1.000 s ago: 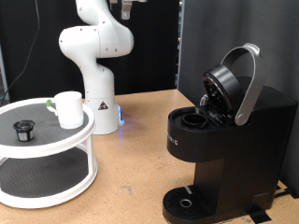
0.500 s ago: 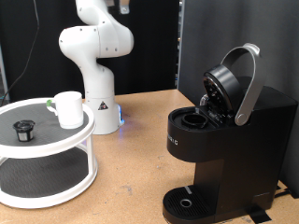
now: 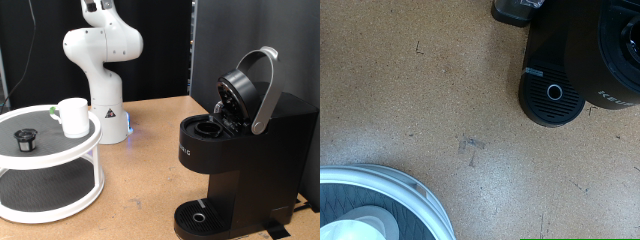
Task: Make a cup of coffee with the keurig machine
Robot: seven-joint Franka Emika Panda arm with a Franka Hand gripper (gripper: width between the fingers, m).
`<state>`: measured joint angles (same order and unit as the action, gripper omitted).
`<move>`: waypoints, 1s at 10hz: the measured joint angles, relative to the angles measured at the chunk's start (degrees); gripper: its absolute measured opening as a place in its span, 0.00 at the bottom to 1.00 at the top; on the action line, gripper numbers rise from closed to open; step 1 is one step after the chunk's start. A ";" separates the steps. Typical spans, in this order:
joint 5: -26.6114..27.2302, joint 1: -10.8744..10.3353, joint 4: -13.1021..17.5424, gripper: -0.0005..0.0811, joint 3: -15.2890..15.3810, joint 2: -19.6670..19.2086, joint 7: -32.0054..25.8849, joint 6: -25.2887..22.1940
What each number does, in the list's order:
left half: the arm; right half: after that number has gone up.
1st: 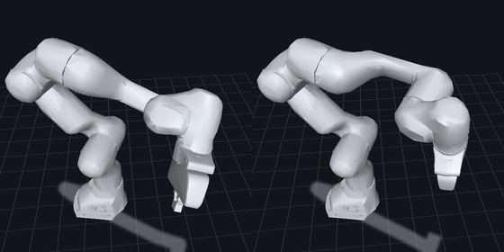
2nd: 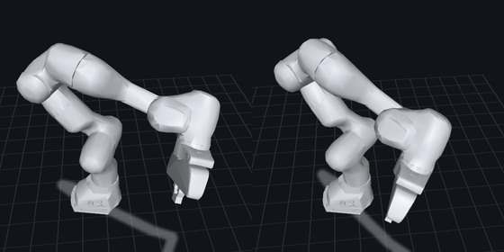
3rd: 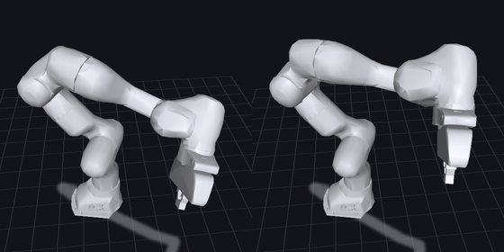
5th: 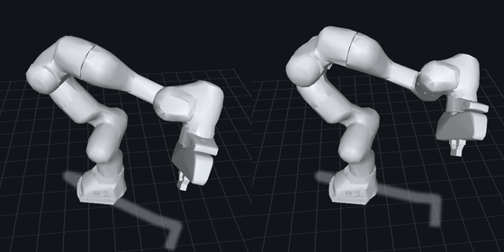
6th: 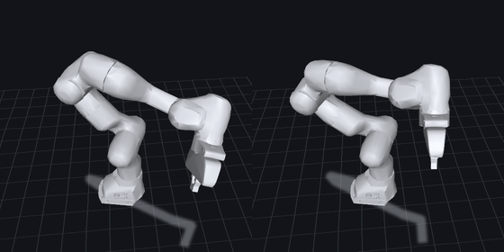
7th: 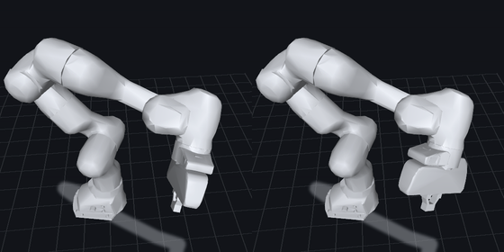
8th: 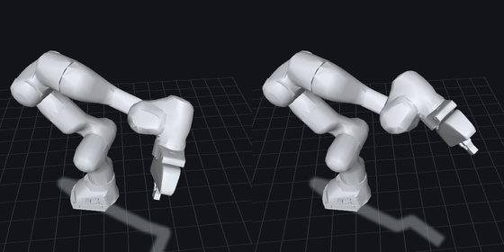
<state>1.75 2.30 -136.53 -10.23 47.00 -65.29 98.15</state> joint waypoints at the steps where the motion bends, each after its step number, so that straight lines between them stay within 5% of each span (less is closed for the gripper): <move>1: -0.34 -0.03 -0.07 0.99 -0.06 -0.25 -1.69 -0.38; 4: -3.40 0.45 -0.02 0.99 -3.28 -1.85 -7.80 0.71; 8: -15.06 2.10 2.41 0.99 -8.40 -6.49 -18.91 -4.69; 10: -14.93 2.46 2.53 0.99 -10.71 -8.47 -19.33 -2.34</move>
<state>-13.17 4.76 -134.00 -20.94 38.53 -84.62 95.81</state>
